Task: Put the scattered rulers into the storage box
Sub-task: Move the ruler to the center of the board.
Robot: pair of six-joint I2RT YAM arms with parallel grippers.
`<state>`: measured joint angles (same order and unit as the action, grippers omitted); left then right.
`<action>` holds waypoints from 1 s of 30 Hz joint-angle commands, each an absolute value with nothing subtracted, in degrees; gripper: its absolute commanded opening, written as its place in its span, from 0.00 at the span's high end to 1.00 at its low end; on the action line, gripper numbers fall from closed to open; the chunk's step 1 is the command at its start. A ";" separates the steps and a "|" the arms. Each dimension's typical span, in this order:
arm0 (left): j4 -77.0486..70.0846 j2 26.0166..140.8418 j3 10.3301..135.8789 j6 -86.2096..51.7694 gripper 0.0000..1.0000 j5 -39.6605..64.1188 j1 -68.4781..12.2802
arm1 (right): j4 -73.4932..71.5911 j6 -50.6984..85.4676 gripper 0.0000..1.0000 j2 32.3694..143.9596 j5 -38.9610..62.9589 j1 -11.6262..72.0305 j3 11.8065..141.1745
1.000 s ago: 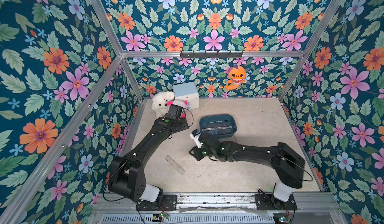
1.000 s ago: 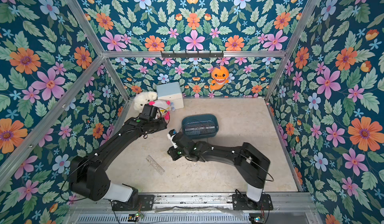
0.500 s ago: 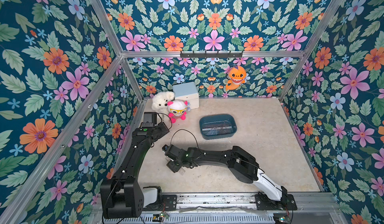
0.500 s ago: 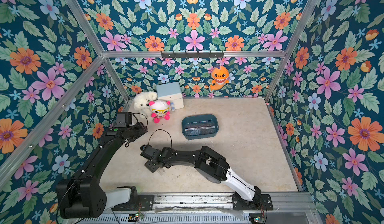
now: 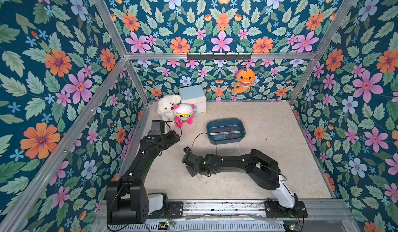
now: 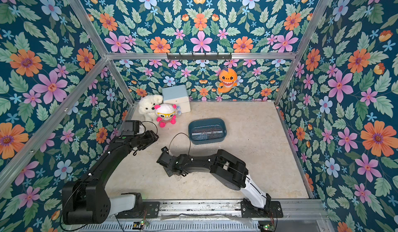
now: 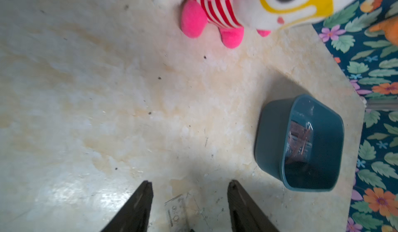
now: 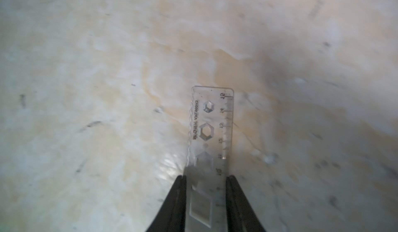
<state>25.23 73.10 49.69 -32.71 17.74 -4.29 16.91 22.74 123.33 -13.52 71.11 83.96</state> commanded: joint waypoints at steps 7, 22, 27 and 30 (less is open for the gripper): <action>18.82 76.08 44.73 -35.99 0.39 16.86 -17.39 | 30.93 43.94 0.61 114.58 -20.30 69.40 71.94; 11.22 77.23 31.99 -35.30 0.47 25.92 -29.33 | -9.22 40.67 0.89 93.80 1.88 61.77 45.83; 8.83 79.29 31.55 -36.26 0.48 26.94 -32.40 | -10.80 40.88 0.99 93.97 2.00 61.35 43.67; 8.79 80.71 31.90 -36.31 0.48 26.72 -33.04 | -10.98 40.82 1.00 94.25 2.28 61.01 42.98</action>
<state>8.67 79.64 31.92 -35.90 26.85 -32.62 -8.29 40.82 94.00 1.48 61.21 43.38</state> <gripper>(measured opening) 0.517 0.052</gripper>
